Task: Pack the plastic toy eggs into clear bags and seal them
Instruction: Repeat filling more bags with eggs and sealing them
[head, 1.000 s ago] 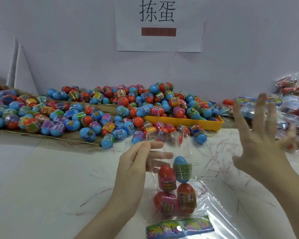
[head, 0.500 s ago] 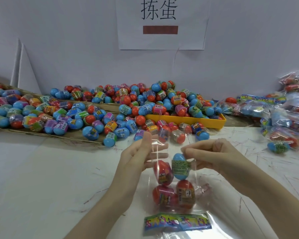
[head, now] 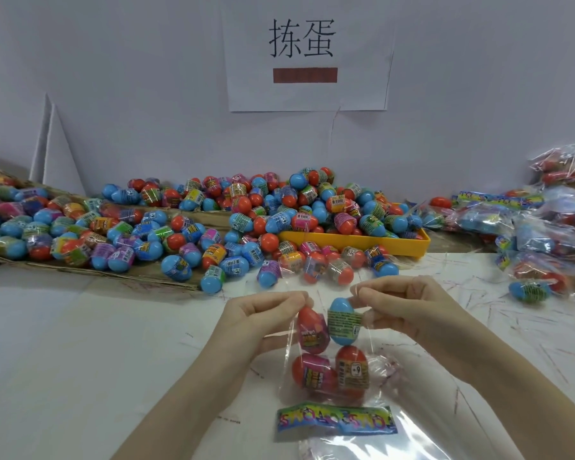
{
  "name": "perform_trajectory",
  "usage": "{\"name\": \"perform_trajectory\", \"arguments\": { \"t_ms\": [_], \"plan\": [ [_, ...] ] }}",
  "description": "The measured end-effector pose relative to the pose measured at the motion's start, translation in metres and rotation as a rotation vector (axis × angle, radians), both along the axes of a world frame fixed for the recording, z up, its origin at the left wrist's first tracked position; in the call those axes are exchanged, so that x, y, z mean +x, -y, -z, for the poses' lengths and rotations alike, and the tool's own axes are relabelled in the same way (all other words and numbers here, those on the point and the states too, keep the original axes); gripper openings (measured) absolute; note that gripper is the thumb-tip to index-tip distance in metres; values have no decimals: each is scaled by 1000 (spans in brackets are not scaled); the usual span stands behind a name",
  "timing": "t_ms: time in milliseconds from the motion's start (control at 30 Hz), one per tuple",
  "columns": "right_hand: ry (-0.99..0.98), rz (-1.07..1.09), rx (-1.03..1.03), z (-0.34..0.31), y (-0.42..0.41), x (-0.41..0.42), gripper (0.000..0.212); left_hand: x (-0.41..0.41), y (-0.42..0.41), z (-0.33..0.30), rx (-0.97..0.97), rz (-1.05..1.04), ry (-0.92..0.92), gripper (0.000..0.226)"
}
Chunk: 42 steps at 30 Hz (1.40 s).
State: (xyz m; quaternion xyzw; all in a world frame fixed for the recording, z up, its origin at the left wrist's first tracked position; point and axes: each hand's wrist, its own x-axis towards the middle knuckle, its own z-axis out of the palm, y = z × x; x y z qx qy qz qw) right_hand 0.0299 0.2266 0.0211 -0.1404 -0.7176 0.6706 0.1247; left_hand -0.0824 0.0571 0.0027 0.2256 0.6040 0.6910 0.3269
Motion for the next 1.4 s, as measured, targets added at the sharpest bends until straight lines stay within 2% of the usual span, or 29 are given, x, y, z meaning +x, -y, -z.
{"name": "perform_trajectory", "arguments": {
  "t_ms": [200, 267, 333, 400, 500, 567, 667, 867, 1033, 1167, 1300, 1400],
  "plan": [
    [3, 42, -5, 0, -1, 0, 18, -1, 0, 1, 32, -13, 64, 25],
    [0, 52, -10, 0, -1, 0, 19, -2, 1, 2, 32, -31, 58, 29],
    [-7, 46, -16, 0, -1, 0, 21, -2, 1, 2, 4, -86, -2, 37],
    [-16, 37, -19, 0, 0, 1, 21, -1, 0, 3, -8, -156, -46, 34],
    [-24, 31, -27, -1, 0, 1, 19, -1, -1, 3, 31, -230, -32, 25],
    [-30, 38, -33, -1, -1, 1, 18, -3, 0, 3, 46, -256, -13, 28],
    [-47, 50, -42, -2, -2, 1, 17, -2, 0, 1, -1, -206, -52, 35],
    [-50, 21, -21, -2, -2, 2, 16, -2, -1, 2, -36, -174, -111, 6],
    [-50, 29, -24, -2, -2, 1, 16, -3, -3, 5, -57, -150, -211, 7],
    [-27, 81, -27, -1, -4, 1, 14, -2, -6, 6, -26, -146, -102, 11],
    [-21, 77, -6, 1, -4, 1, 14, -2, -2, 4, -32, -152, -116, 6],
    [-21, 52, -7, 2, -4, 1, 15, -6, 1, 2, -27, -130, -83, 10]
  ]
}}
